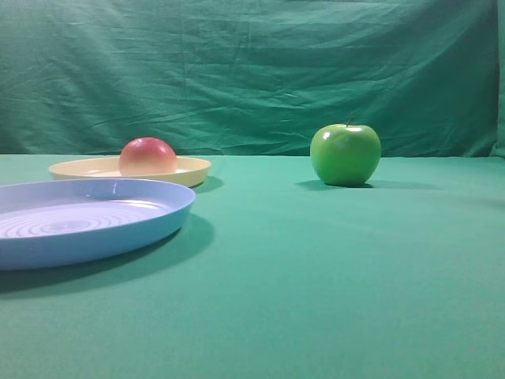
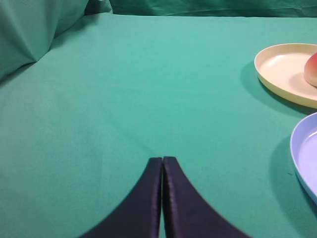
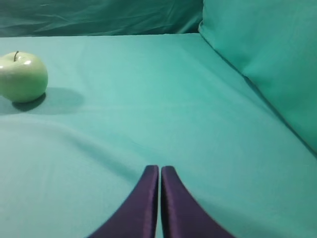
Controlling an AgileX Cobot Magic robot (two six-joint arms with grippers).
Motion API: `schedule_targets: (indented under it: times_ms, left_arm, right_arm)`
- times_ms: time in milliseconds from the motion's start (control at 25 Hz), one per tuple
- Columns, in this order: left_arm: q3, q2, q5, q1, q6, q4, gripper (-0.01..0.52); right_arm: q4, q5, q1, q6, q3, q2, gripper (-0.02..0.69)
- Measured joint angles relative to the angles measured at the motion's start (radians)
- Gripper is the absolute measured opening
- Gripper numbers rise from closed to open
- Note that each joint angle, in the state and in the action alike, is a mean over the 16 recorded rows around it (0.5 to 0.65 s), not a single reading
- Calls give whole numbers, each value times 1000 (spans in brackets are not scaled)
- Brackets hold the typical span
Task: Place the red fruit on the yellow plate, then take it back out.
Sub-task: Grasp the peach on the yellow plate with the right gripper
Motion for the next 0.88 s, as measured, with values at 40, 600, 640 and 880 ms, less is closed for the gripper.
schedule_targets:
  times_ms: [40,600,640,880]
  left_arm:
    - [0,0,0,0,0,0,0]
    - [0,0,0,0,0,0,0]
    - [0,0,0,0,0,0,0]
    - [0,0,0,0,0,0,0]
  right_arm:
    - [1,1,1,-5,0,0,0]
    - [46,4,4,-26,-3,0,0]
    - [51,3,4,-26,-6,0,0]
    - [82,-2,10,-33,-68,18,0]
